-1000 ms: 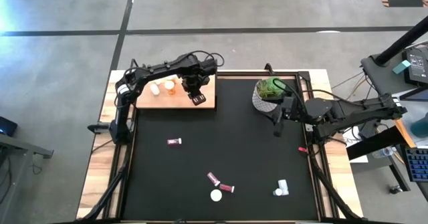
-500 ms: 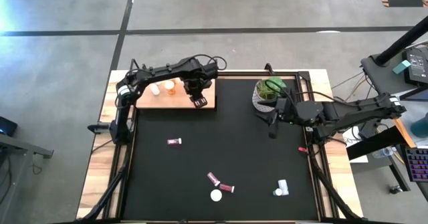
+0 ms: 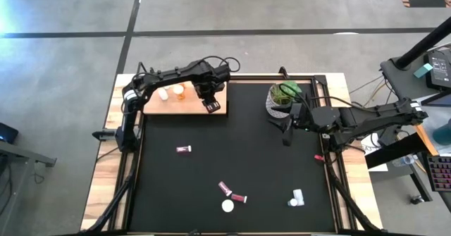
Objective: Pick and place medicine bottles onto shelf by color
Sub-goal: Put the top right pink pill bottle on the shelf
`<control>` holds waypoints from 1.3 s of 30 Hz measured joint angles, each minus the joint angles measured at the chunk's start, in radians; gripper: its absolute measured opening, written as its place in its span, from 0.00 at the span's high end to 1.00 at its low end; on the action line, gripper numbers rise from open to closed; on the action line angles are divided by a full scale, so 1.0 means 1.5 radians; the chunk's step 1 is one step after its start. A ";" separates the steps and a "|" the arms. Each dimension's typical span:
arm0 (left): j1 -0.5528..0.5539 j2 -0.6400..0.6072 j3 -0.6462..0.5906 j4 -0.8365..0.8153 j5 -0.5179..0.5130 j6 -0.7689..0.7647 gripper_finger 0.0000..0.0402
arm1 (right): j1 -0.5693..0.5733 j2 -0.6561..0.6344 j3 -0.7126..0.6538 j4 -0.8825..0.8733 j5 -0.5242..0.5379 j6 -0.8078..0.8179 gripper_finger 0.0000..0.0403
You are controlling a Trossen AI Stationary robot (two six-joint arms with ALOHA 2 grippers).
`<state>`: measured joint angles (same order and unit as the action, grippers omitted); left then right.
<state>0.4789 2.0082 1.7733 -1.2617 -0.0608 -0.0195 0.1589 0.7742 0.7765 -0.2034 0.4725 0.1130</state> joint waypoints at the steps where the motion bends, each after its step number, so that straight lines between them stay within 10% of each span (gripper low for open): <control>1: 0.000 0.000 0.000 0.000 0.000 0.000 0.75 | 0.000 0.000 0.000 0.000 0.000 0.000 0.46; 39: -0.001 -0.009 0.007 0.062 0.018 -0.018 0.63 | 0.000 0.001 0.000 0.000 0.000 0.000 0.46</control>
<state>0.4780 1.9944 1.7836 -1.1682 -0.0338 -0.0460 0.1589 0.7753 0.7765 -0.2035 0.4726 0.1123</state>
